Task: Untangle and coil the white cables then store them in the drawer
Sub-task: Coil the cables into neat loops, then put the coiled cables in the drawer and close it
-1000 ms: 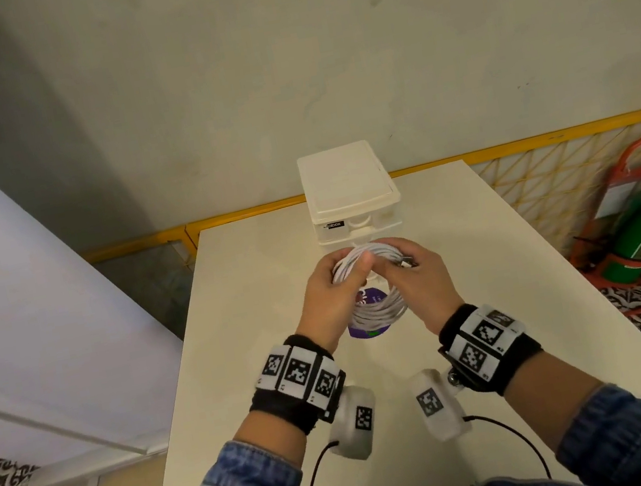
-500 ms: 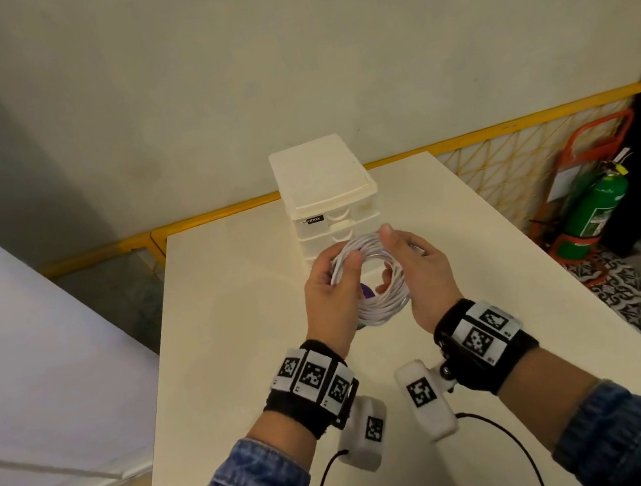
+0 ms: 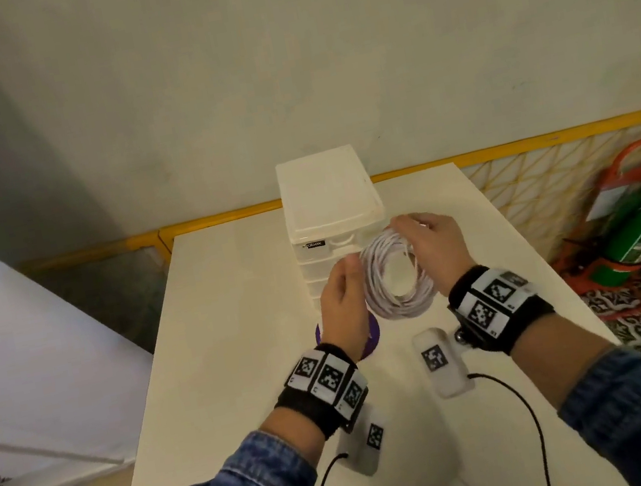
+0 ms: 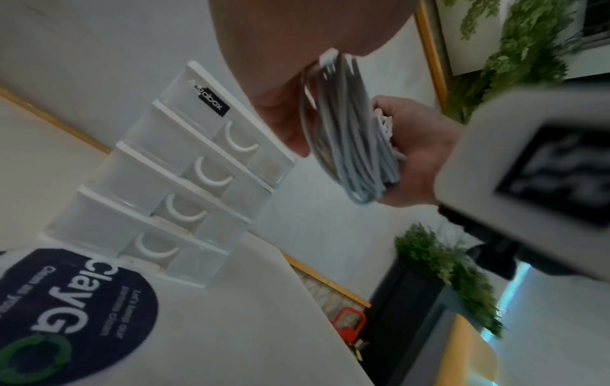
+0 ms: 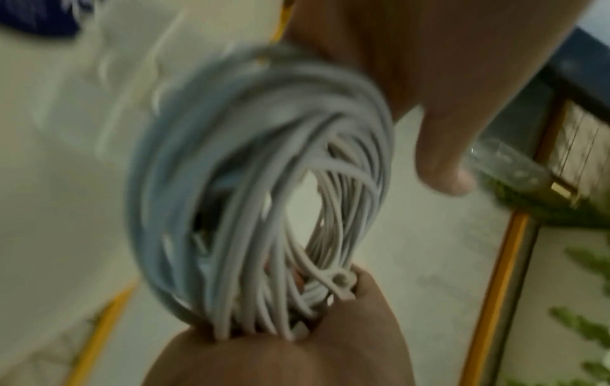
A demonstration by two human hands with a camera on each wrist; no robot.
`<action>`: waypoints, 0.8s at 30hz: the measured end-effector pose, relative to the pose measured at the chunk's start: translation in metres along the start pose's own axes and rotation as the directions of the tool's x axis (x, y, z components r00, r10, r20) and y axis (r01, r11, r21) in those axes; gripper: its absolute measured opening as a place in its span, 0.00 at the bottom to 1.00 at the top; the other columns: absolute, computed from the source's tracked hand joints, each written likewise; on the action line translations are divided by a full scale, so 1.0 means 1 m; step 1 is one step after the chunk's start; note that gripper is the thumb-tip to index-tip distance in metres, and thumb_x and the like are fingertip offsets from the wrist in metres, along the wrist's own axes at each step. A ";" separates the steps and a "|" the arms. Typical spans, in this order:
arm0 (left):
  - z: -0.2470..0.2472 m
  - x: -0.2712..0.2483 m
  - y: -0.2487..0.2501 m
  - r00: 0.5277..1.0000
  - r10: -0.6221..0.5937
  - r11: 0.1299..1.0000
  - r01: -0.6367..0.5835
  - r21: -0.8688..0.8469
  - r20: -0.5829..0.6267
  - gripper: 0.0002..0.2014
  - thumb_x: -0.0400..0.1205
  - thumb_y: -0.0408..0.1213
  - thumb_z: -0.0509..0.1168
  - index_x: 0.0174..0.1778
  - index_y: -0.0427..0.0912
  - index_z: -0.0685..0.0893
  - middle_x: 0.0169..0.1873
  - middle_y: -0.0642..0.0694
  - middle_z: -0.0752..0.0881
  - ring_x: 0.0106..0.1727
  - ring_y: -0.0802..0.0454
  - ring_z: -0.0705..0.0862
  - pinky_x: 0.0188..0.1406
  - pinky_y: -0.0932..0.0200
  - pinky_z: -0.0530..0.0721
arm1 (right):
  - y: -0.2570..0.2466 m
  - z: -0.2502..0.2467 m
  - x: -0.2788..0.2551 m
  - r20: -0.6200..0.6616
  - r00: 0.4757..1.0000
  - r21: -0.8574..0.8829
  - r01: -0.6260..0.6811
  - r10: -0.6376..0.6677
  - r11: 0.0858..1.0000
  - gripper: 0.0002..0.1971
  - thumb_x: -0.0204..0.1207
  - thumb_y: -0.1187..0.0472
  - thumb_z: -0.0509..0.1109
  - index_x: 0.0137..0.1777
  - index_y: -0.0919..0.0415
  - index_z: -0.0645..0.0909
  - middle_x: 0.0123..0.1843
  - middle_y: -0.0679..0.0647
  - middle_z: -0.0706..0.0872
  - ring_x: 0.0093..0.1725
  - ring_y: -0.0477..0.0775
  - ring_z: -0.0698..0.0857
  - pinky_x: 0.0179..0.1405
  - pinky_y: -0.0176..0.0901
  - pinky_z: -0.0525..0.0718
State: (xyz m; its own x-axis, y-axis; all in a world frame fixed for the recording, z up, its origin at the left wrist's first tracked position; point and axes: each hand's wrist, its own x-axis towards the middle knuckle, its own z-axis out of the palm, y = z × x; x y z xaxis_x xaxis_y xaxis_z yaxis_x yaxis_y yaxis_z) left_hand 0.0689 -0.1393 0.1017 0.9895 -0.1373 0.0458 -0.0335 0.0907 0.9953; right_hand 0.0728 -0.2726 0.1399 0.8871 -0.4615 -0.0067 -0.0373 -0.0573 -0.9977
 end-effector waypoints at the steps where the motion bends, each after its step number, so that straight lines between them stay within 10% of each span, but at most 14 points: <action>1: -0.003 0.009 -0.005 0.997 -0.054 0.998 0.055 0.012 -0.055 0.19 0.86 0.48 0.54 0.54 0.38 0.84 0.44 0.46 0.88 0.46 0.54 0.87 0.49 0.59 0.85 | -0.002 -0.004 0.012 0.046 0.998 -0.129 0.056 -0.050 0.990 0.13 0.69 0.56 0.69 0.29 0.65 0.82 0.27 0.56 0.80 0.32 0.53 0.77 0.39 0.46 0.73; 8: -0.016 0.057 -0.049 0.875 -0.418 0.907 0.415 -0.067 -0.244 0.05 0.82 0.33 0.62 0.48 0.35 0.82 0.37 0.42 0.84 0.37 0.47 0.83 0.36 0.56 0.80 | -0.011 -0.024 0.082 0.342 0.926 -0.658 0.359 -0.162 0.662 0.20 0.75 0.51 0.63 0.68 0.43 0.76 0.38 0.52 0.84 0.42 0.54 0.82 0.49 0.43 0.80; 12: 0.000 0.066 -0.052 0.838 -0.499 0.865 0.467 -0.184 -0.219 0.04 0.83 0.33 0.62 0.46 0.38 0.80 0.38 0.43 0.84 0.37 0.49 0.82 0.37 0.58 0.80 | -0.013 -0.027 0.109 0.492 0.869 -0.706 0.427 -0.042 0.565 0.22 0.77 0.52 0.62 0.72 0.44 0.73 0.40 0.52 0.85 0.50 0.58 0.82 0.53 0.43 0.75; 17: 0.013 0.077 -0.057 0.816 -0.541 0.825 0.469 -0.315 -0.203 0.10 0.81 0.34 0.65 0.56 0.35 0.81 0.41 0.42 0.86 0.40 0.48 0.85 0.41 0.58 0.84 | -0.004 -0.023 0.123 0.558 0.829 -0.714 0.489 -0.014 0.501 0.20 0.78 0.44 0.61 0.70 0.44 0.75 0.67 0.57 0.83 0.66 0.58 0.80 0.62 0.45 0.75; 24: 0.018 0.077 -0.065 0.809 -0.508 0.825 0.358 -0.438 -0.296 0.08 0.82 0.30 0.64 0.55 0.30 0.77 0.40 0.38 0.87 0.39 0.49 0.87 0.35 0.65 0.88 | 0.007 -0.024 0.114 0.526 0.848 -0.683 0.467 -0.067 0.562 0.23 0.77 0.39 0.60 0.70 0.44 0.74 0.62 0.56 0.87 0.54 0.55 0.83 0.55 0.45 0.78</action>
State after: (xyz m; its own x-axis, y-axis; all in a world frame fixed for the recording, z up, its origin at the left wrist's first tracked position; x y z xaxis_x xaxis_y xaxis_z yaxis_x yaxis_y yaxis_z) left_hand 0.1449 -0.1733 0.0419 0.8588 0.1353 -0.4941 0.3880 0.4579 0.7999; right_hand 0.1623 -0.3470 0.1342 0.9967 0.0777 0.0250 0.0795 -0.8523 -0.5169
